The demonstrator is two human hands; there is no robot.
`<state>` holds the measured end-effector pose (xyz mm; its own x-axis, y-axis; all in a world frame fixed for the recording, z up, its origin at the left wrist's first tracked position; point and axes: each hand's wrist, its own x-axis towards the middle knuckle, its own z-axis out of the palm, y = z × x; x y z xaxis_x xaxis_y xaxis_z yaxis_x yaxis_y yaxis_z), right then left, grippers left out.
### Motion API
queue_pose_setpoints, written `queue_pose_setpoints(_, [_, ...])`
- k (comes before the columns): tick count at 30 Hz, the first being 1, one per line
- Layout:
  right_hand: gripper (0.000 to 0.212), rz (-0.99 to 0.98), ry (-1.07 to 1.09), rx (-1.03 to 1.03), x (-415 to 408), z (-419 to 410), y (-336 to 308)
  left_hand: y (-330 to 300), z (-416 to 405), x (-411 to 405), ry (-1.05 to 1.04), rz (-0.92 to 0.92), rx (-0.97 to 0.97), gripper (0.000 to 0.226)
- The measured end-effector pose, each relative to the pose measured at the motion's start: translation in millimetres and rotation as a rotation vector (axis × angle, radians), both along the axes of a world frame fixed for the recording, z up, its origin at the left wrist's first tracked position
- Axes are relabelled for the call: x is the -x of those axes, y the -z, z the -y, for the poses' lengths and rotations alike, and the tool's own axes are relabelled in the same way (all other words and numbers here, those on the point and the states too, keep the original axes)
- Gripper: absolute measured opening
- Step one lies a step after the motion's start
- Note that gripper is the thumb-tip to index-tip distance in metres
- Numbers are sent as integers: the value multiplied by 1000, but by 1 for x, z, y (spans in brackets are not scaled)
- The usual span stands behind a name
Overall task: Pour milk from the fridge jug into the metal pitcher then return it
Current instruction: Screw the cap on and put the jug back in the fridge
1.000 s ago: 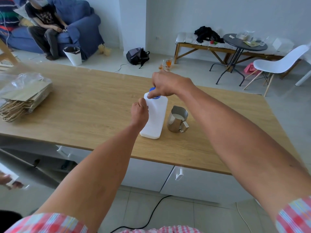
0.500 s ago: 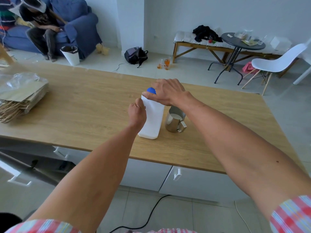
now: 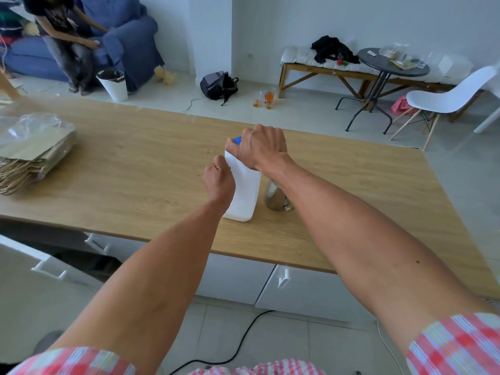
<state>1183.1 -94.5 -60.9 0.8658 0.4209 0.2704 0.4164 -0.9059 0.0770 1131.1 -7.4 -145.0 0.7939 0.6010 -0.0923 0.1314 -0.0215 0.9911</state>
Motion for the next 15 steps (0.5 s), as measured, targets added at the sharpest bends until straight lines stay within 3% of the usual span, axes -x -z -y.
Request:
queue_pose_setpoints(9, [70, -179, 14, -222, 7, 16, 10, -2, -5, 4, 71, -28, 5, 41])
queue_pose_setpoints(15, [46, -218, 158, -905, 34, 33, 51, -7, -6, 9, 155, -6, 60, 36])
